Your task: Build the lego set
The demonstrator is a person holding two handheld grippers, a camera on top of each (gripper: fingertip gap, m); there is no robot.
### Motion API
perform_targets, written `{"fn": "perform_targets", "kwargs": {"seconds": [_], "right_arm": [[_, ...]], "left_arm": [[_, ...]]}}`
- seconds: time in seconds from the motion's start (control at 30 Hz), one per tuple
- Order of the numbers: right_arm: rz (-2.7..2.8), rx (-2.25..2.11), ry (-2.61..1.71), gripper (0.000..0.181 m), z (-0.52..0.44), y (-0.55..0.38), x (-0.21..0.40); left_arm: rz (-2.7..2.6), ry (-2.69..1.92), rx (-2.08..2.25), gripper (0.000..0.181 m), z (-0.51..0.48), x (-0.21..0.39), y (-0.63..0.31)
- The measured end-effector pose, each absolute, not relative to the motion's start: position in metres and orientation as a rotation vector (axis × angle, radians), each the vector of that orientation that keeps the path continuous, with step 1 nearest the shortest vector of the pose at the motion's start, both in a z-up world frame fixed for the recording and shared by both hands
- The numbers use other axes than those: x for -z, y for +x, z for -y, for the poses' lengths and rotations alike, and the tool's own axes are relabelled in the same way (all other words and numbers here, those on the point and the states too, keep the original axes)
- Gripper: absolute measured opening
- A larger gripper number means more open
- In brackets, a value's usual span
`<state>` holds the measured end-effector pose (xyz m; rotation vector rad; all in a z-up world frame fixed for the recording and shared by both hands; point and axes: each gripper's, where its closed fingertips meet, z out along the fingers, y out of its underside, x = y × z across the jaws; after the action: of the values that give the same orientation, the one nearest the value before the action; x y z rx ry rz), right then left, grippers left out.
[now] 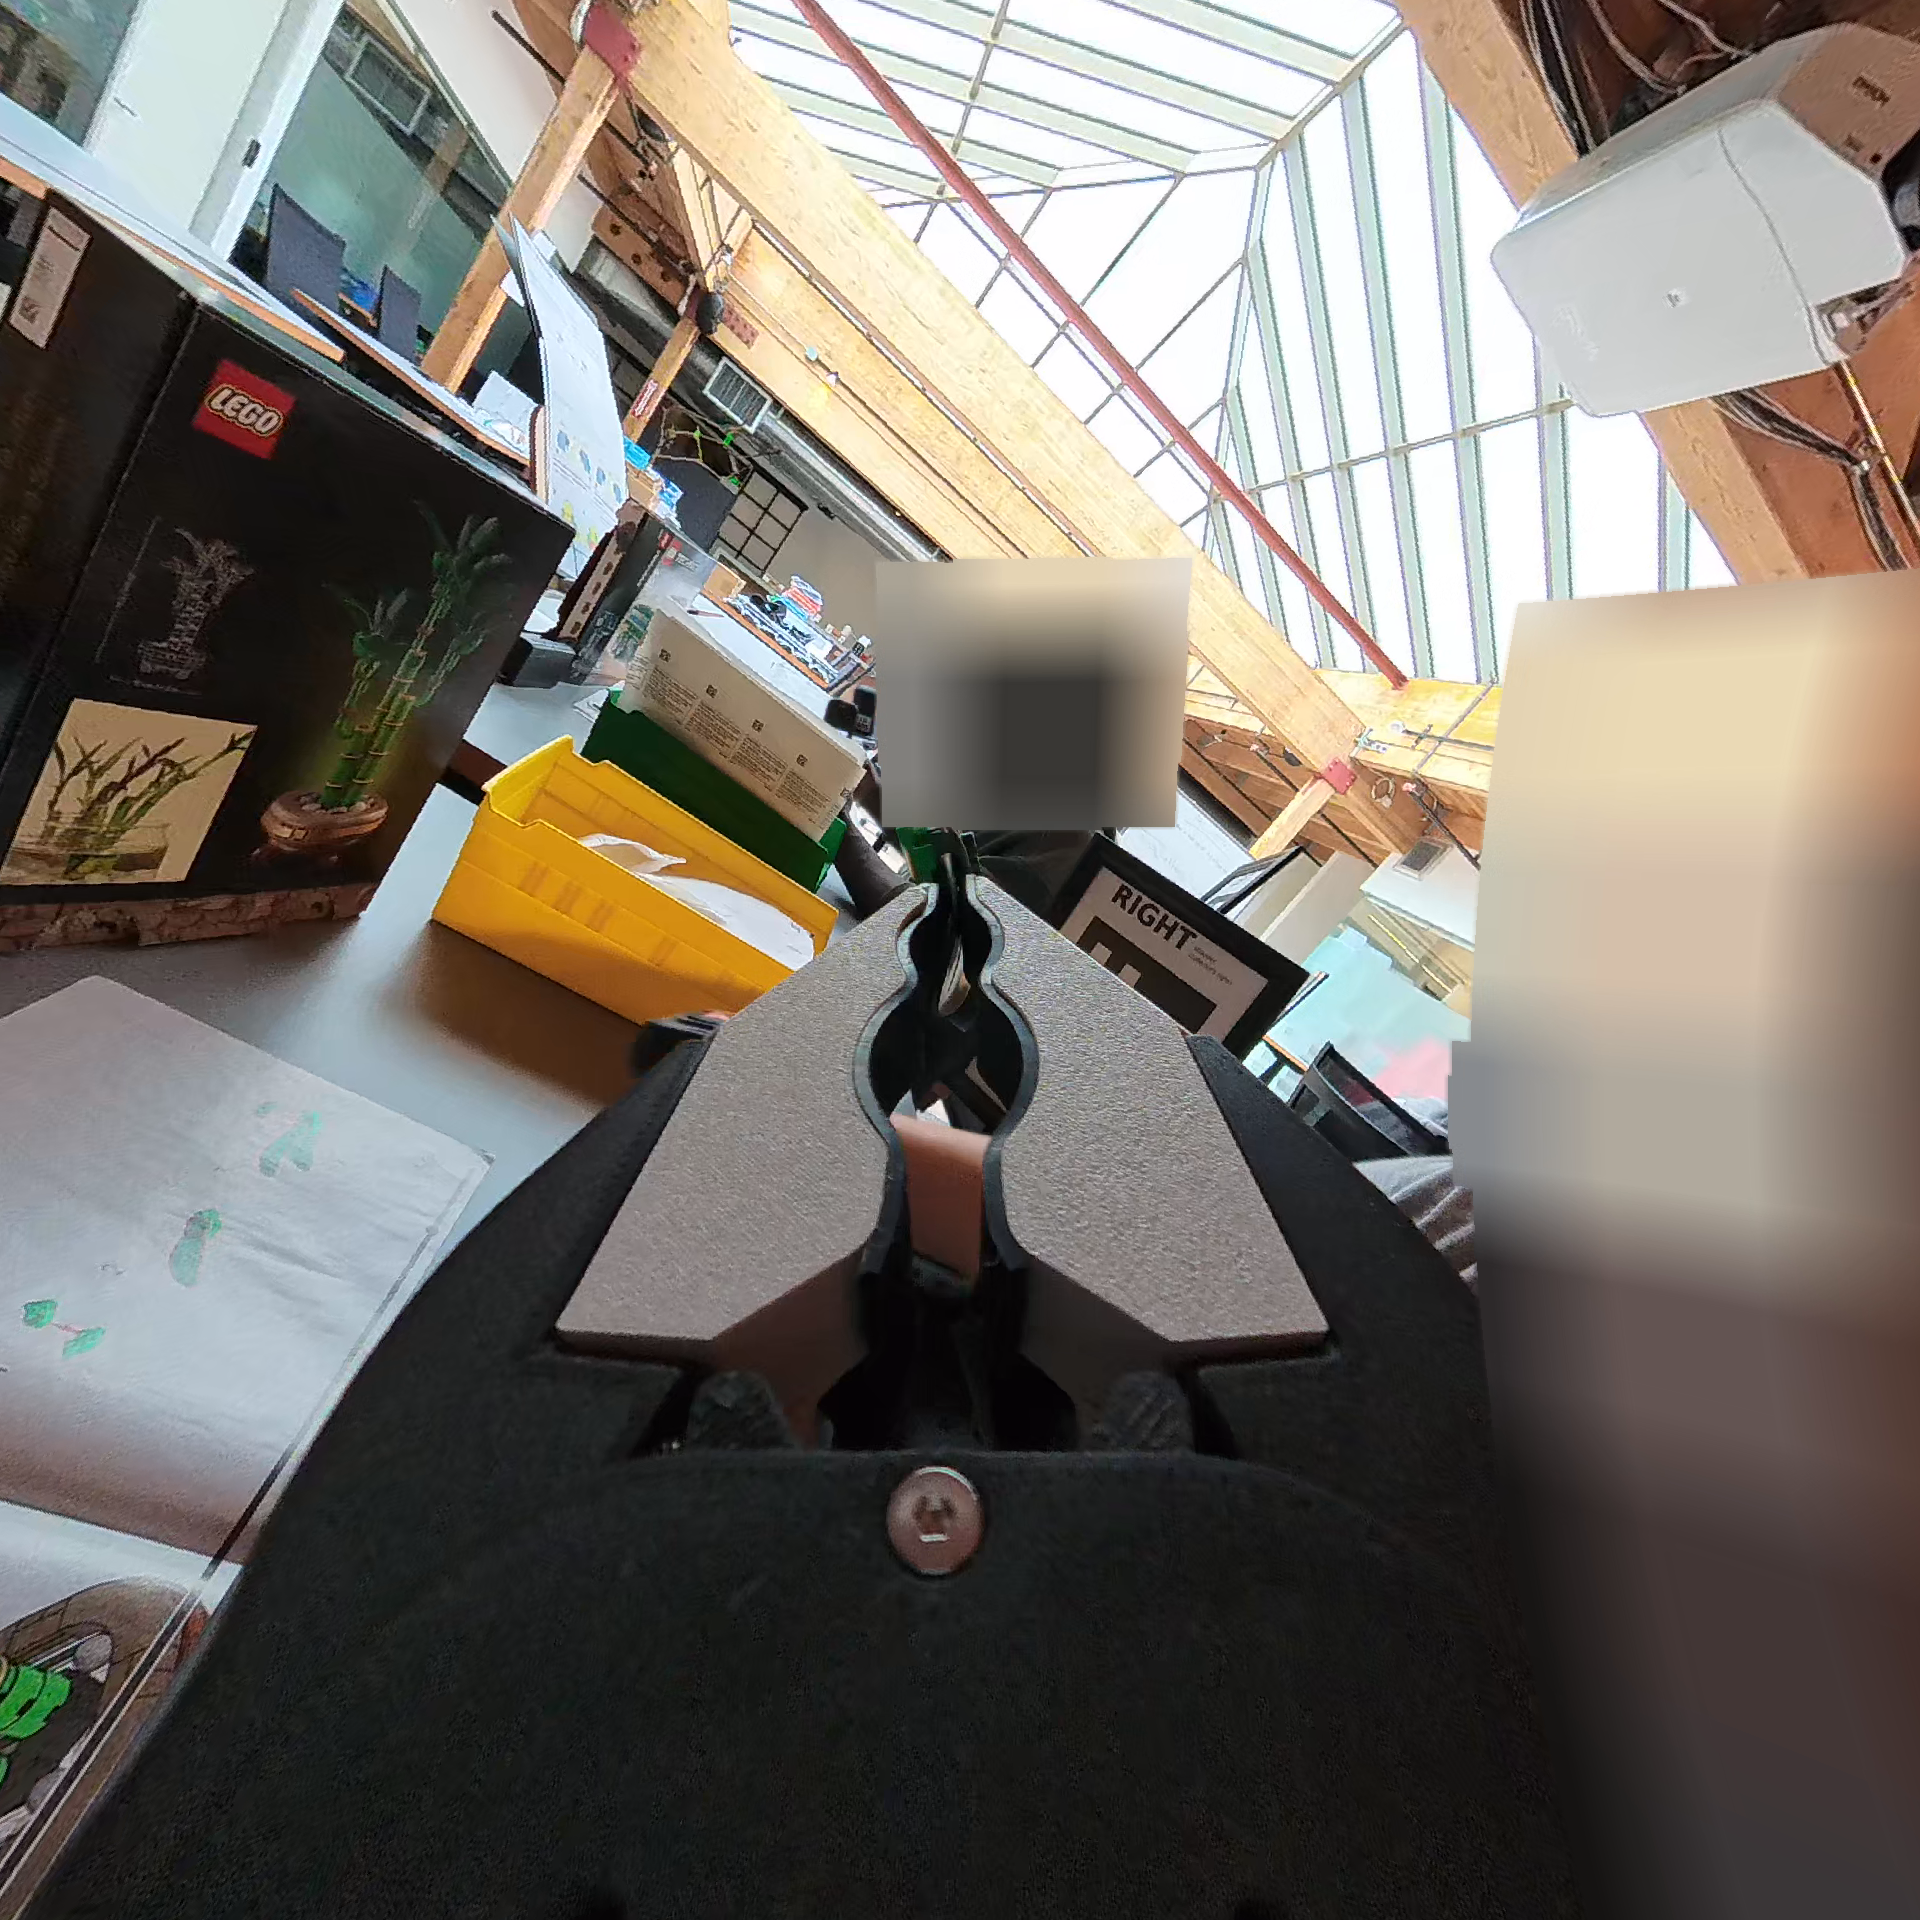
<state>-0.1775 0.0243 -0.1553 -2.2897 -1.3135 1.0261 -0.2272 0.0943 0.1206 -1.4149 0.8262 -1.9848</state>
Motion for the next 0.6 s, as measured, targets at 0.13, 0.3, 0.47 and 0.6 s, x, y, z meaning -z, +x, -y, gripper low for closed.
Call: {"fn": "perform_targets", "kwargs": {"seconds": [0.13, 0.3, 0.47, 0.6], "right_arm": [[1.497, -1.002, -2.595, 0.007, -0.012, -0.158, 0.156], [1.844, -0.637, -3.061, 0.007, 0.011, -0.128, 0.151], [2.034, -0.163, -3.158, 0.007, 0.004, -0.120, 0.153], [2.027, -0.069, -3.175, 0.008, 0.003, -0.124, 0.158]], "left_arm": [[-0.820, -1.401, 1.978, 0.000, -0.095, -0.125, -0.234], [-0.799, -1.386, 1.939, 0.000, -0.098, -0.133, -0.251], [-0.778, -1.372, 1.879, 0.000, -0.099, -0.140, -0.267], [-0.774, -1.357, 1.875, 0.000, -0.098, -0.143, -0.270]]}}
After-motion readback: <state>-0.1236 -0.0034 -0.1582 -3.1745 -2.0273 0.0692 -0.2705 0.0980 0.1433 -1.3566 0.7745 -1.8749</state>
